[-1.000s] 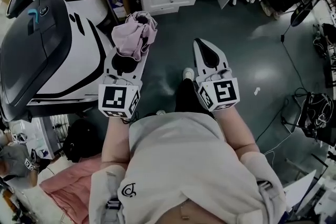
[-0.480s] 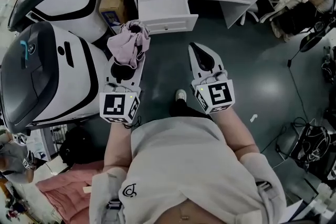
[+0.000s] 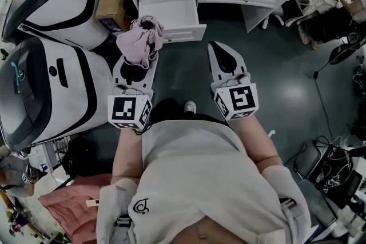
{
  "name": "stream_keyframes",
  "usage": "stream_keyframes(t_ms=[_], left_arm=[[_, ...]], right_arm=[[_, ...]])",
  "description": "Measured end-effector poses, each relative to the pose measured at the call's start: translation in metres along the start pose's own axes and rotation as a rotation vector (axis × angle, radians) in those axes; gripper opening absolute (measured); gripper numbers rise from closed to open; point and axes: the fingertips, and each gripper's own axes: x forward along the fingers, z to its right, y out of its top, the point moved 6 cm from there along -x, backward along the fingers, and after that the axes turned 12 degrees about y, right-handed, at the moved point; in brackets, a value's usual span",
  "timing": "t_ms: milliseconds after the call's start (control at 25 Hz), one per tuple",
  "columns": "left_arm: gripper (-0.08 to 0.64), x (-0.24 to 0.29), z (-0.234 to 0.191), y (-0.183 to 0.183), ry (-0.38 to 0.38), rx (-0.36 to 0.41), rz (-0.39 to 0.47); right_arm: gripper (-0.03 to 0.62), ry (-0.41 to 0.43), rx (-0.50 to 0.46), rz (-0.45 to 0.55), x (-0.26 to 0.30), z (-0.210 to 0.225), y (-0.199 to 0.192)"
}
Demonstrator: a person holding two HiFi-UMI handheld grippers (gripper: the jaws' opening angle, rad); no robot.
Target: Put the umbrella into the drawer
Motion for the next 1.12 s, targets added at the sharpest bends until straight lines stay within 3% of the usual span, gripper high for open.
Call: stream_keyframes(t_ms=[280, 800, 1120], left_arm=[[0.230, 0.068, -0.019, -0.012, -0.048, 0.043, -0.029], [0.230, 0.254, -0.070, -0.058, -0.292, 0.128, -0.138], [0.230, 0.322, -0.007, -0.198, -0.471, 0.189, -0.275]], right_arm=[[0.006, -0.025, 0.006, -0.019, 0.044, 0.030, -0.010], [0.006, -0.126, 0.046, -0.068, 0.184, 0.105, -0.024], [0.006, -0.056, -0.007, -0.088, 0.185, 0.148, -0.113]])
